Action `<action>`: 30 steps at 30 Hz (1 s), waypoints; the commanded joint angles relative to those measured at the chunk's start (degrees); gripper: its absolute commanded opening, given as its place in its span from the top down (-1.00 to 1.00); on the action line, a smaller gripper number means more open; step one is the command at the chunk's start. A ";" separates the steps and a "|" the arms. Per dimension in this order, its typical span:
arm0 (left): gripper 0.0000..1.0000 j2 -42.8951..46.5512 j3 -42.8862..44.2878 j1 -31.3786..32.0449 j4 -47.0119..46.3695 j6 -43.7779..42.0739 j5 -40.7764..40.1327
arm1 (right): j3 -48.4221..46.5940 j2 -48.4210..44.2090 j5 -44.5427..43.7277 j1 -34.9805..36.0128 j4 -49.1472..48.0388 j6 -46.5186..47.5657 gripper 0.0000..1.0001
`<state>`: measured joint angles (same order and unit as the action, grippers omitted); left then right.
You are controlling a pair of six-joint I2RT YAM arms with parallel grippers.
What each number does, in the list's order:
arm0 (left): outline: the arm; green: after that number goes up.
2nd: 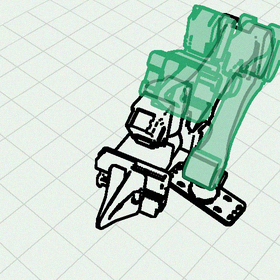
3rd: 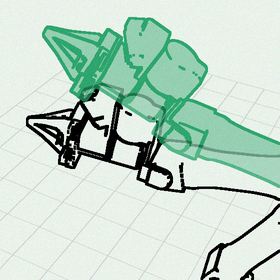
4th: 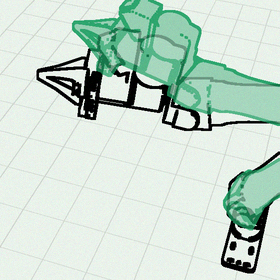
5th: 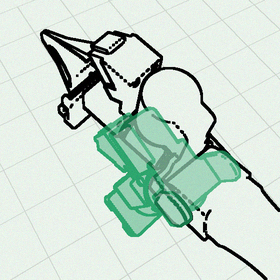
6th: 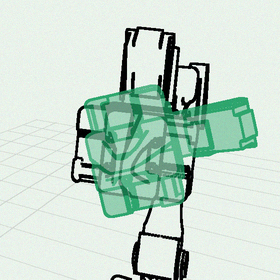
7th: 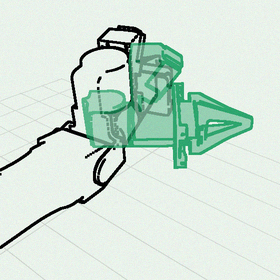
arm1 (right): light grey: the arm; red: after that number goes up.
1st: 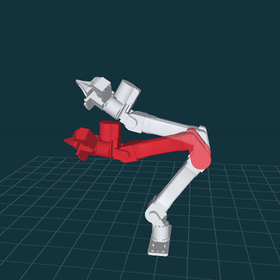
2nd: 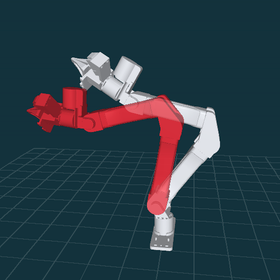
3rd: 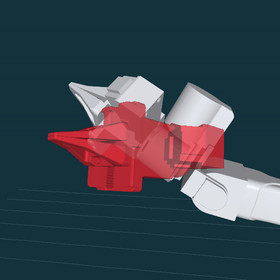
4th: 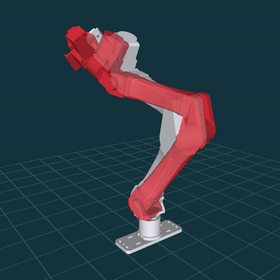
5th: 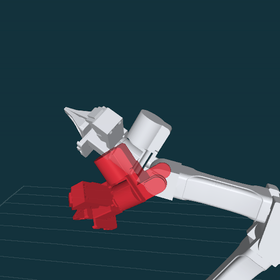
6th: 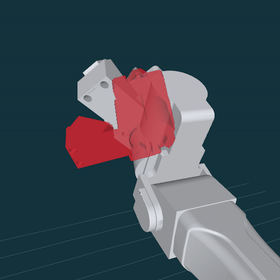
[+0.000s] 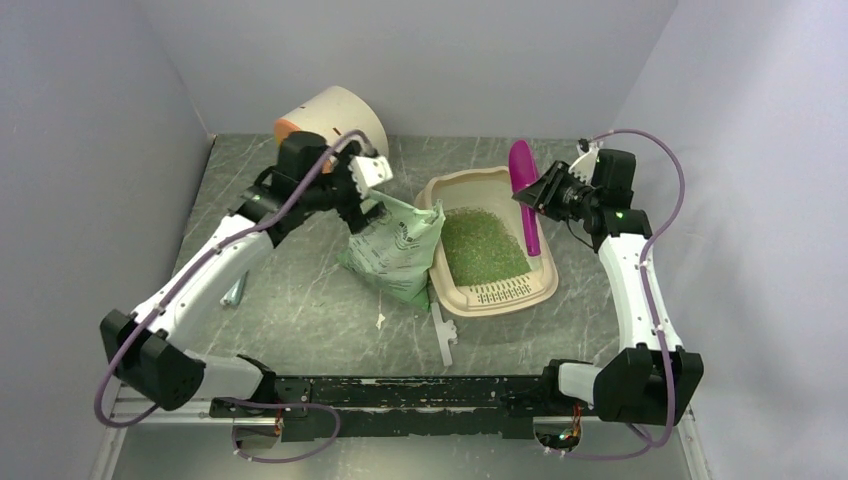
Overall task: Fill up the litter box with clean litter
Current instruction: 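Adjust the cat litter bag at the center of the board, then scoop the cat litter from the cat litter bag.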
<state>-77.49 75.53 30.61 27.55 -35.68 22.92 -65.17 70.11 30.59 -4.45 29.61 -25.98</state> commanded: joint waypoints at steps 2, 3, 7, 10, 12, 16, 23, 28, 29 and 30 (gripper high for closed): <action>-0.94 6.78 -0.13 -3.76 -7.78 11.93 4.39 | -3.03 -2.78 12.82 2.23 -6.03 1.52 0.44; -0.95 7.79 -0.62 -3.80 -9.25 15.54 4.63 | -3.34 -3.00 14.19 3.49 -6.64 1.68 0.44; -0.94 9.82 -1.49 -3.91 -13.59 30.65 7.56 | -6.16 -2.50 14.14 12.59 -6.49 3.75 0.45; -0.94 10.60 -3.29 -3.89 -18.24 38.90 14.23 | -8.05 -1.11 13.90 18.24 -5.50 4.36 0.45; -0.94 11.03 -3.97 -3.89 -20.67 43.14 15.66 | -9.00 -0.25 14.57 20.00 -3.69 5.38 0.46; -0.94 11.13 -1.99 -3.98 -17.09 42.95 19.56 | -9.51 0.13 17.75 21.51 -0.01 7.53 0.46; -0.88 12.08 -1.72 -3.98 -16.25 42.86 28.31 | -9.29 0.01 21.18 27.45 7.07 11.02 0.47; -0.64 9.62 0.93 -3.92 -11.54 39.64 34.67 | -8.40 -1.07 20.23 29.97 9.55 11.66 0.46; -0.62 9.23 0.87 -3.90 -11.07 38.80 35.73 | -8.07 -1.17 20.56 30.63 9.21 11.58 0.46; -0.62 8.94 0.46 -3.89 -10.63 38.14 36.63 | -7.79 -1.27 20.55 31.36 8.69 11.58 0.46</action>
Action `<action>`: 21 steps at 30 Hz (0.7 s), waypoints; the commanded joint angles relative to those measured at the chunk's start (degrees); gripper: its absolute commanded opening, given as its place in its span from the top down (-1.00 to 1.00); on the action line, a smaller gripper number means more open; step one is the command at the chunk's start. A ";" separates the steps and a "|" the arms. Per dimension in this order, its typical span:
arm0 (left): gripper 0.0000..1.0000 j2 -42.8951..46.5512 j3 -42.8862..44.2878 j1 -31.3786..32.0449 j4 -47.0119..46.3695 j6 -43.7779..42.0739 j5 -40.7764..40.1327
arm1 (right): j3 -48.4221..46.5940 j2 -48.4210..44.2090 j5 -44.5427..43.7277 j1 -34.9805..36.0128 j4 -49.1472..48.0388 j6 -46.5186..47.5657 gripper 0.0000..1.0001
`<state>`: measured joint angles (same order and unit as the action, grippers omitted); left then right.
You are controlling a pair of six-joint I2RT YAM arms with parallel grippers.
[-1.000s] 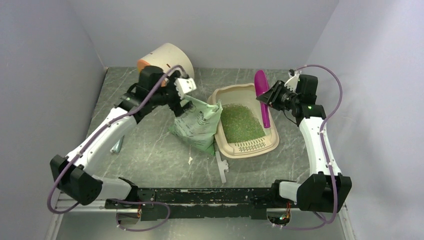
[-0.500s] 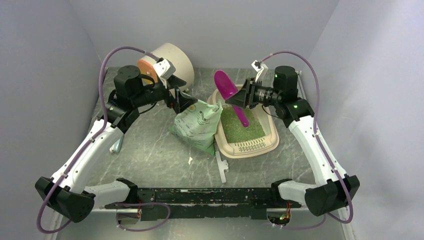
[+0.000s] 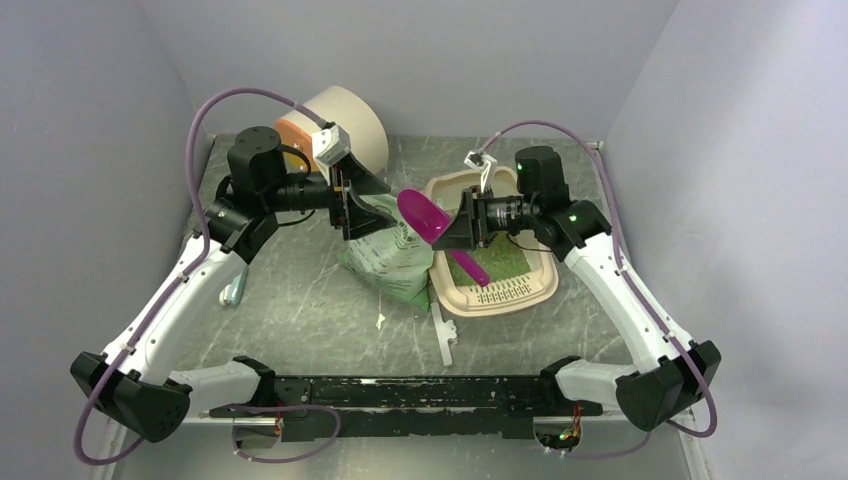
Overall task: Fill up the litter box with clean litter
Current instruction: 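Scoop the cat litter from the cat litter bag.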
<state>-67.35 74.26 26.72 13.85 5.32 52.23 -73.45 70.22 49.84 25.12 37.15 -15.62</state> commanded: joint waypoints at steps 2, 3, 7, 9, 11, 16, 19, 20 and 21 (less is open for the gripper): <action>-0.61 -1.66 0.50 0.28 1.91 -2.33 8.38 | 1.03 -1.31 0.48 3.38 0.14 0.79 0.46; -0.58 -2.15 0.17 0.46 1.88 -2.22 8.63 | 1.06 -1.05 -0.02 4.04 0.34 1.12 0.46; -0.32 -3.06 -0.59 3.53 1.77 -2.77 4.48 | 0.85 0.91 -1.75 7.24 1.74 3.64 0.46; -0.04 -3.93 -0.81 5.17 1.48 -3.32 3.67 | 1.38 1.26 -2.80 8.33 1.22 3.97 0.46; 0.28 -5.36 0.50 5.97 5.59 -7.35 3.35 | 2.33 1.16 -3.08 8.70 -0.39 3.60 0.45; 0.90 -5.28 1.35 6.40 14.71 -14.53 -0.95 | 2.37 1.24 -3.85 8.73 -0.61 5.17 0.32; 0.90 -3.36 -0.70 6.35 13.89 -14.65 -2.58 | 2.61 0.47 -4.83 8.70 -2.00 4.98 0.13; 0.91 -2.71 -1.42 6.33 12.99 -14.05 -2.88 | 2.77 0.14 -5.30 8.72 -2.67 4.69 0.08; 0.90 -2.12 -2.13 6.33 12.25 -13.38 -2.87 | 3.09 -0.42 -5.51 8.76 -3.74 4.07 0.07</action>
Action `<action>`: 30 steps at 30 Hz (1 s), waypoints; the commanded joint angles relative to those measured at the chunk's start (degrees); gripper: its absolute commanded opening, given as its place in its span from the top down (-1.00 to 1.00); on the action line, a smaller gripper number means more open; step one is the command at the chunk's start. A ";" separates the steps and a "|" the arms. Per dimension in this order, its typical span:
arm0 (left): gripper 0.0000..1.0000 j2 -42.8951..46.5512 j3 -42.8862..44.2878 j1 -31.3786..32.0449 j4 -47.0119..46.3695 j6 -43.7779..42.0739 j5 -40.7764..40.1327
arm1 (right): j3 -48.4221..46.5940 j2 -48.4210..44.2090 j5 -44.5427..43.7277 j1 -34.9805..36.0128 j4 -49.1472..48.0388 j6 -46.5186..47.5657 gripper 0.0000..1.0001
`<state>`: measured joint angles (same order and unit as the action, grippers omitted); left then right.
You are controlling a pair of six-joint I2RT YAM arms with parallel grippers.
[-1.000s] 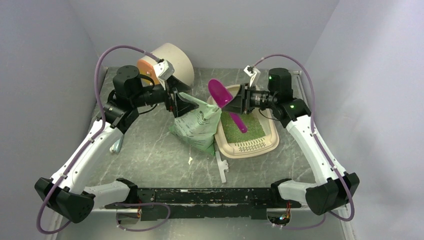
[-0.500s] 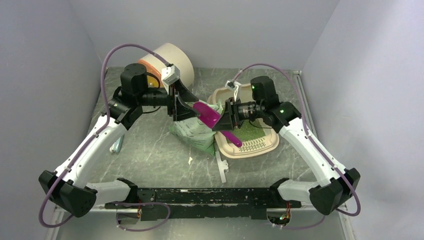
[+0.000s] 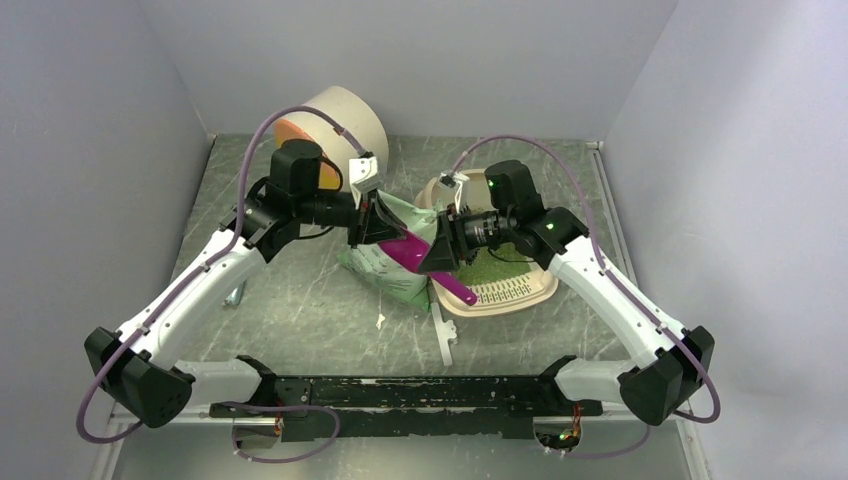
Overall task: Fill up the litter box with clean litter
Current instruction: 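Scoop the cat litter from the cat litter bag.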
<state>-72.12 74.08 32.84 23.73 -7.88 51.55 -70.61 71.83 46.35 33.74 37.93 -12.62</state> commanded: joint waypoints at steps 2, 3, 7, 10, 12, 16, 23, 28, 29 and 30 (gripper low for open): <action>0.91 3.78 -3.44 0.21 0.58 1.30 -1.92 | 1.48 -3.27 -1.92 0.10 -6.88 -0.28 0.12; 0.90 4.08 -4.02 0.21 -0.03 1.65 -1.63 | 2.16 -3.96 -1.44 0.10 -8.16 -0.94 0.17; 0.90 3.88 -4.20 0.23 0.91 1.61 -1.83 | 3.62 -4.71 0.71 0.09 -9.93 -2.18 0.36; 0.90 4.47 -4.44 0.21 -0.41 3.19 -4.65 | 2.59 -4.47 -0.41 0.10 -6.97 -0.22 0.07; 0.90 5.68 -5.04 0.09 -2.15 5.48 -9.34 | 2.51 -5.98 -5.72 0.04 -6.49 -0.35 -0.20; 0.91 8.78 -8.20 -2.15 -7.68 12.72 -16.93 | 6.20 -13.59 -20.19 -0.01 -12.95 -4.62 -0.82; 0.90 13.45 -16.99 -12.25 -22.96 30.81 -13.15 | 6.53 -14.24 -27.18 -8.89 -15.18 -12.38 -0.98; 0.91 11.41 -18.46 -13.76 -33.85 44.68 -7.97 | 13.40 -16.92 -7.38 -16.79 -32.92 -26.74 -1.00; 0.91 11.17 -18.71 -13.83 -35.57 47.15 -7.91 | 11.78 -15.42 -6.11 -16.99 -31.35 -28.62 -1.00; 0.90 10.63 -18.64 -13.85 -36.51 48.80 -7.38 | 10.51 -14.06 -5.00 -17.03 -29.45 -29.69 -1.00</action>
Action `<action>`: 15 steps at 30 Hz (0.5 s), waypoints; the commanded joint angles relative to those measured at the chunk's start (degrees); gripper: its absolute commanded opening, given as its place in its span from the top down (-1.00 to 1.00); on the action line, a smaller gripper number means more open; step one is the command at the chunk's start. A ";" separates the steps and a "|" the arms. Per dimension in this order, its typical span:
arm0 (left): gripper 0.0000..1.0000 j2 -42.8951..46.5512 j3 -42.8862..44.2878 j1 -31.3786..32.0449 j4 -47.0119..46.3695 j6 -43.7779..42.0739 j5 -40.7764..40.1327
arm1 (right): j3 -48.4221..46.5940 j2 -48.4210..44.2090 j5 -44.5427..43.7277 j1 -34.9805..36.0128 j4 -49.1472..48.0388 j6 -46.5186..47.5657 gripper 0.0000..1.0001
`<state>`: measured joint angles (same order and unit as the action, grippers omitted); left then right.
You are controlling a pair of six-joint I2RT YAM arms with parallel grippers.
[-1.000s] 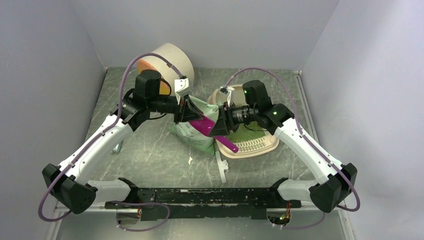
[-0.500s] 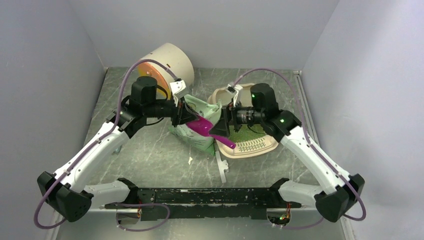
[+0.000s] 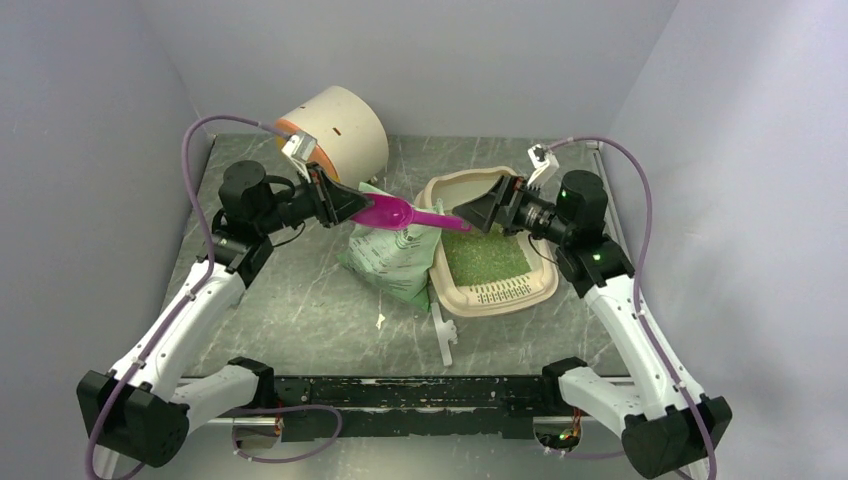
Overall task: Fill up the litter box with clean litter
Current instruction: 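Scoop the cat litter from the cat litter bag.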
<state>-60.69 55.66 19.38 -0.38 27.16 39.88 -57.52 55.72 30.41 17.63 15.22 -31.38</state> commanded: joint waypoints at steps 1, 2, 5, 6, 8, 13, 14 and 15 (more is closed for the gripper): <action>0.91 -1.36 0.61 -0.58 -11.50 14.71 4.77 | -3.25 3.39 12.27 -0.93 -5.79 -11.93 -1.00; 0.90 -1.83 1.54 -0.72 -9.75 15.02 5.34 | -3.64 4.33 14.83 -0.93 -5.61 -12.39 -1.00; 0.91 -1.77 2.49 -0.74 -6.13 13.39 6.47 | -3.16 6.13 20.51 -1.02 -7.99 -14.49 -0.97; 0.91 -1.12 1.37 -0.74 -5.52 13.36 6.10 | -1.74 6.52 23.57 -0.98 -12.00 -17.63 -0.94; 0.90 0.99 -4.23 -0.74 -13.88 16.19 6.86 | 3.33 6.21 28.66 -0.85 -26.33 -25.01 -0.85; 0.90 3.64 -13.60 -0.92 -30.14 28.35 6.05 | 6.71 5.51 30.34 -0.52 -26.87 -24.36 -0.74; 0.91 3.72 -13.72 -0.92 -31.51 29.15 6.45 | 6.57 5.68 30.55 -0.42 -25.96 -23.10 -0.72; 0.91 3.81 -13.48 -0.92 -31.13 28.64 6.81 | 7.51 5.54 30.30 -0.39 -26.74 -23.15 -0.66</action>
<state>-57.74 42.41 18.90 -19.33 48.60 44.56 -49.87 62.02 56.47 16.99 -7.29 -54.39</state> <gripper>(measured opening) 0.122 0.864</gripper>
